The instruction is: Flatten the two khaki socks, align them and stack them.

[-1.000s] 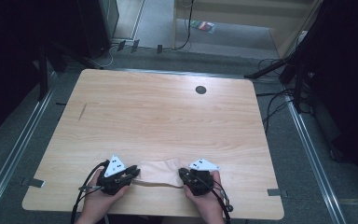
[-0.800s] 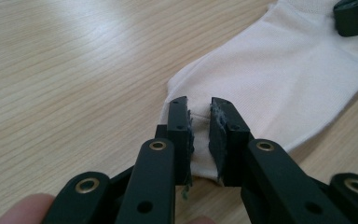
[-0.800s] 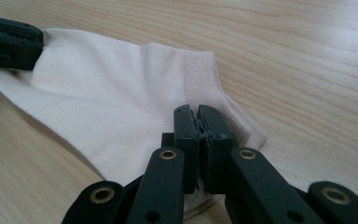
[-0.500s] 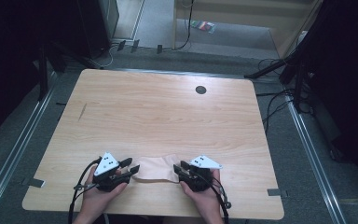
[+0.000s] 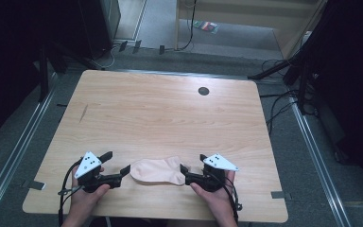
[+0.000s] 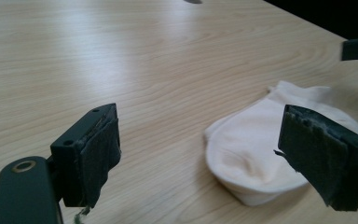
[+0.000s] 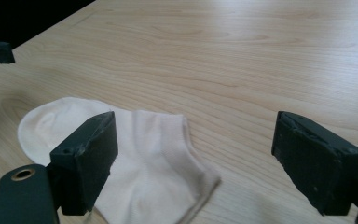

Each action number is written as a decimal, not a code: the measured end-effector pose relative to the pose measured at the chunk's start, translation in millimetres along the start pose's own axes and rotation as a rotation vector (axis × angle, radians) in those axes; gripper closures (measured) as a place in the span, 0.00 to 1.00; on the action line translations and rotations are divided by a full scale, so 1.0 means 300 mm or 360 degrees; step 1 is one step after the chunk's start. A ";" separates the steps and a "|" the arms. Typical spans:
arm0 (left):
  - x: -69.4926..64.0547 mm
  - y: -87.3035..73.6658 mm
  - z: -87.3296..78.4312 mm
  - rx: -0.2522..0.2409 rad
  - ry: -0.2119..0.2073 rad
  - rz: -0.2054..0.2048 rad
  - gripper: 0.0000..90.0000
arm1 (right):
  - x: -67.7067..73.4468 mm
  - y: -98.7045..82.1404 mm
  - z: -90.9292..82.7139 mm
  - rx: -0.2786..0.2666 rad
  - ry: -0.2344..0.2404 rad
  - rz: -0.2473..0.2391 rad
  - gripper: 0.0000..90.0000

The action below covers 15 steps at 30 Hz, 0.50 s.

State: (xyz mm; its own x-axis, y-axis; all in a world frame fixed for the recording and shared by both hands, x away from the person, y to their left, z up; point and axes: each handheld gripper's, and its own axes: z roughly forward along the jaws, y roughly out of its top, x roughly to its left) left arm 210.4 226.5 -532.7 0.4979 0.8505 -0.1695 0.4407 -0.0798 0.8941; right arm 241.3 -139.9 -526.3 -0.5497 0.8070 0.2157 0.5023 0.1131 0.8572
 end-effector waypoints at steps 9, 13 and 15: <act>0.067 -0.006 -0.027 -0.0007 0.0053 -0.0055 0.15 | -0.072 0.012 -0.041 -0.0020 -0.0070 0.0064 0.15; 0.098 -0.010 -0.039 0.0003 0.0083 -0.0073 0.15 | -0.109 0.016 -0.062 -0.0025 -0.0102 0.0068 0.15; 0.111 -0.011 -0.046 0.0005 0.0103 -0.0082 0.15 | -0.128 0.017 -0.075 -0.0019 -0.0117 0.0078 0.15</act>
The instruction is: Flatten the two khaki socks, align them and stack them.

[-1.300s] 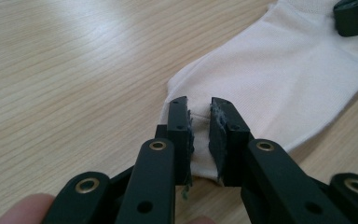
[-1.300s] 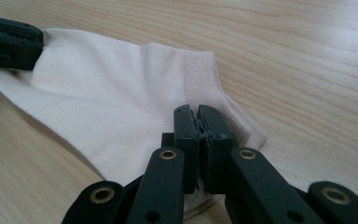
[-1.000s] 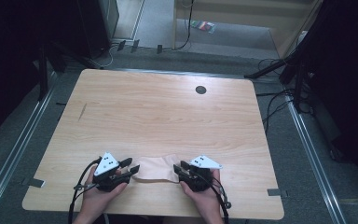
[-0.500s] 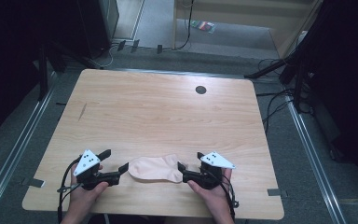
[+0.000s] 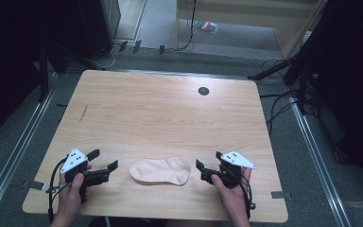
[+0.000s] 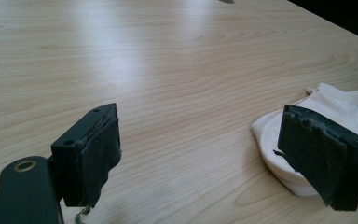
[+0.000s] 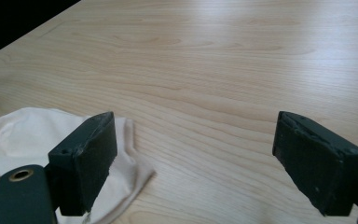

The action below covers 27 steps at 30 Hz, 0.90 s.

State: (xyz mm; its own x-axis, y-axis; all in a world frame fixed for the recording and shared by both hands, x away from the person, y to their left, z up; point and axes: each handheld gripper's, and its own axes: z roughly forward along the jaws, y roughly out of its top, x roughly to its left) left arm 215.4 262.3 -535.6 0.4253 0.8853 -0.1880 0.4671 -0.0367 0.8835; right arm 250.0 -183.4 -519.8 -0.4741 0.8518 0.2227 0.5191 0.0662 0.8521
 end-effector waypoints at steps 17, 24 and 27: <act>0.139 -0.014 -0.058 0.0022 0.0195 -0.0084 0.15 | -0.140 -0.009 -0.076 -0.0028 -0.0136 0.0050 0.15; 0.193 -0.026 -0.083 0.0041 0.0263 -0.0096 0.15 | -0.186 -0.022 -0.095 -0.0013 -0.0194 0.0042 0.15; 0.213 -0.032 -0.096 0.0046 0.0287 -0.0091 0.15 | -0.206 -0.034 -0.105 0.0007 -0.0212 0.0043 0.15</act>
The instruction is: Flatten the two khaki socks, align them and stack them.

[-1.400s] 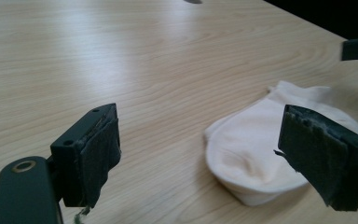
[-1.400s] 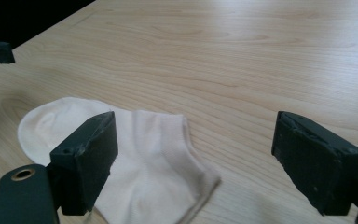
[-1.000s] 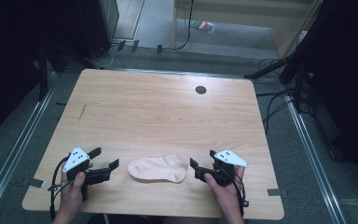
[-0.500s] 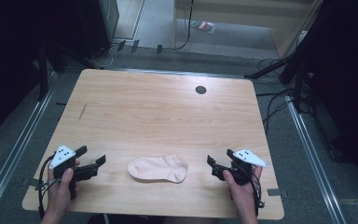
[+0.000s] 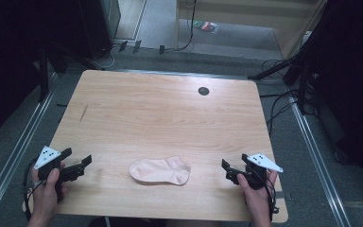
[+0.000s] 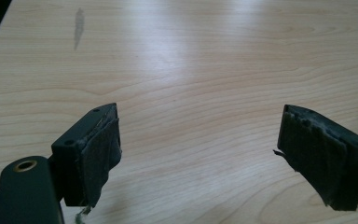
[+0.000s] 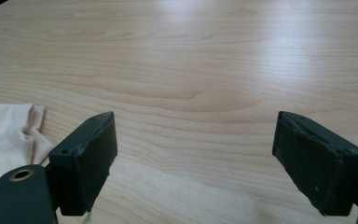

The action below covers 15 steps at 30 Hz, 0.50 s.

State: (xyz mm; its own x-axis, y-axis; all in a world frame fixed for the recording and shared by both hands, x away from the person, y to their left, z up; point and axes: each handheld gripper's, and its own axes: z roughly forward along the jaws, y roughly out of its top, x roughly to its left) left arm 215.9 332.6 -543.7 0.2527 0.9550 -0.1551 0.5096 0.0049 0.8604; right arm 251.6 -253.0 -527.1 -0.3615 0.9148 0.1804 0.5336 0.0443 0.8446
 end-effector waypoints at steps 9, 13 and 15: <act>0.069 -0.016 -0.033 0.0003 0.0070 -0.0036 0.15 | -0.091 -0.030 -0.033 0.0018 -0.0101 0.0045 0.15; 0.086 -0.022 -0.042 0.0006 0.0087 -0.0037 0.15 | -0.122 -0.042 -0.047 0.0033 -0.0119 0.0070 0.15; 0.093 -0.024 -0.046 0.0009 0.0090 -0.0035 0.15 | -0.138 -0.049 -0.055 0.0041 -0.0120 0.0083 0.15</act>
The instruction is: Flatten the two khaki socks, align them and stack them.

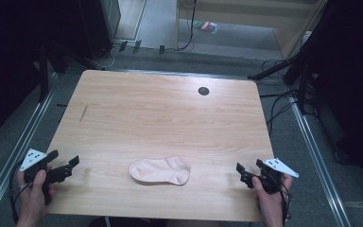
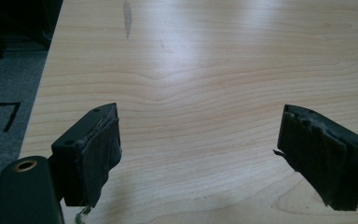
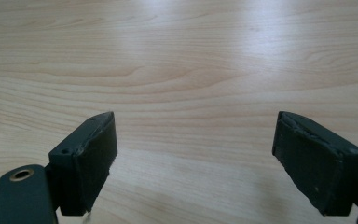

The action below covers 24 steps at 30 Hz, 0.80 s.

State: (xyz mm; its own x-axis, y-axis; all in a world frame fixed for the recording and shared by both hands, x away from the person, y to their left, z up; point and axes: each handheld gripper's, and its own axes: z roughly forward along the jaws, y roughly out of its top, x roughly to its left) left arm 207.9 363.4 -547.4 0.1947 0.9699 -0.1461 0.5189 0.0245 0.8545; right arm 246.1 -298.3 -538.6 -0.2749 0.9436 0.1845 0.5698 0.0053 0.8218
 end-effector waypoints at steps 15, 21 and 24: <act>0.054 -0.013 -0.021 -0.0004 0.0071 -0.0026 0.15 | -0.083 -0.048 -0.047 0.0004 -0.0040 0.0020 0.16; 0.058 -0.016 -0.015 0.0002 0.0070 -0.0031 0.15 | -0.108 -0.060 -0.069 -0.0012 -0.0066 0.0025 0.16; 0.059 -0.016 -0.013 0.0005 0.0053 -0.0037 0.15 | -0.118 -0.062 -0.077 -0.0020 -0.0075 0.0050 0.16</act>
State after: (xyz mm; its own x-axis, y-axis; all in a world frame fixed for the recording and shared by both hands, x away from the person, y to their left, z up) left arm 205.6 381.5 -552.3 0.1546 0.9767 -0.1490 0.5257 0.0464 0.8494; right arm 227.4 -339.5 -548.1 -0.2202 0.9577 0.1853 0.5679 -0.0286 0.8226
